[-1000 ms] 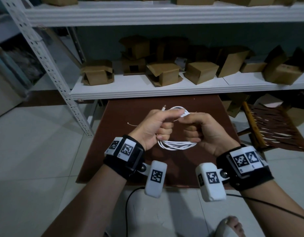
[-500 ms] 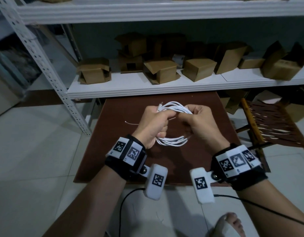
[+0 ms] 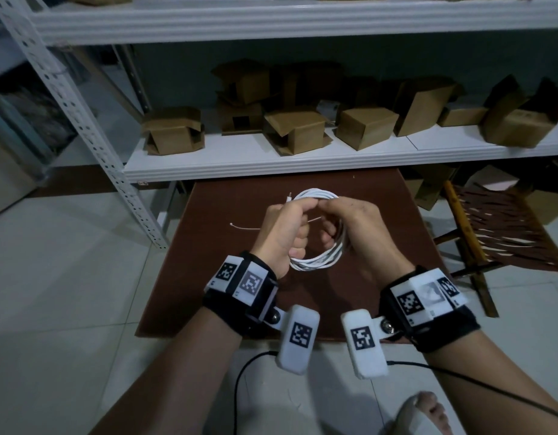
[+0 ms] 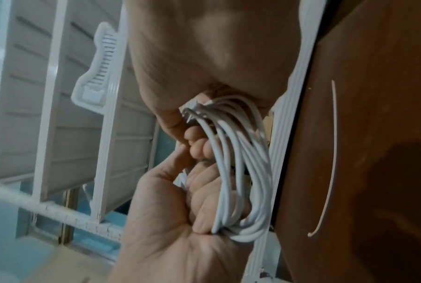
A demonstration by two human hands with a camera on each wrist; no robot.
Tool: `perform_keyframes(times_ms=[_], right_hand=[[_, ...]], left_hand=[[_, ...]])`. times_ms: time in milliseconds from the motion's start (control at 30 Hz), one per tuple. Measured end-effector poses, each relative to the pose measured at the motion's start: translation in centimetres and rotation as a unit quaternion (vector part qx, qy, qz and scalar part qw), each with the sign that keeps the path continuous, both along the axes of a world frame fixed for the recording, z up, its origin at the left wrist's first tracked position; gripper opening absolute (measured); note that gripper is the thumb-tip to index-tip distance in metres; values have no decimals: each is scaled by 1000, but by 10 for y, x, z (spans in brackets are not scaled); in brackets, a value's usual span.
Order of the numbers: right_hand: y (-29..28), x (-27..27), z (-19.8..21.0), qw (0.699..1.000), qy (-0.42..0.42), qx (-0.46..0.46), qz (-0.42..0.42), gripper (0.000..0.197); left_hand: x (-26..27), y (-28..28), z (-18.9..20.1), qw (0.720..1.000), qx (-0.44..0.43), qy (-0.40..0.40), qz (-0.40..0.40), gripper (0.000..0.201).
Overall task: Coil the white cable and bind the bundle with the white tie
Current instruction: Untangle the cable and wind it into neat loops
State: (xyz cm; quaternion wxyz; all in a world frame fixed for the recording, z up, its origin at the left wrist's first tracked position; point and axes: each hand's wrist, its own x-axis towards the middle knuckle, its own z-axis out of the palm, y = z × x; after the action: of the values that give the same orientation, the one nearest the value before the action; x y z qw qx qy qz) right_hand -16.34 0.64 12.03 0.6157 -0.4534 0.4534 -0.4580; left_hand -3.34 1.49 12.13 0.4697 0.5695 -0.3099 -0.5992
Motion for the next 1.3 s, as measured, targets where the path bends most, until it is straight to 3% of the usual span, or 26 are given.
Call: perform_keyframes(times_ms=[133,267,467,833,1067,1200,1300], right_hand=[[-3,-2,-2,993,-98,67,27,36],[-8,-1,-6,980,-170,96,45,40],[-11,2,-9,986,-141,86,31,41],[-9,0,-1,991,-108,75,3,41],[-11,-1,-4,998,-55,16,-29,17],[-13,-3,-4,998,-59,4,-37,38],[-10,-2,-2,997,-78,15,-19,23]], left_hand=[[9,-2,4,995,8,89,-39,50],[17,0,8,970,24,214,-113,39],[20,4,5,950,17,293,-108,49],[20,6,1,949,-7,294,-114,45],[10,9,1,951,-49,303,-42,43],[14,2,-5,959,-53,277,15,45],[16,-1,-6,961,-49,268,34,45]])
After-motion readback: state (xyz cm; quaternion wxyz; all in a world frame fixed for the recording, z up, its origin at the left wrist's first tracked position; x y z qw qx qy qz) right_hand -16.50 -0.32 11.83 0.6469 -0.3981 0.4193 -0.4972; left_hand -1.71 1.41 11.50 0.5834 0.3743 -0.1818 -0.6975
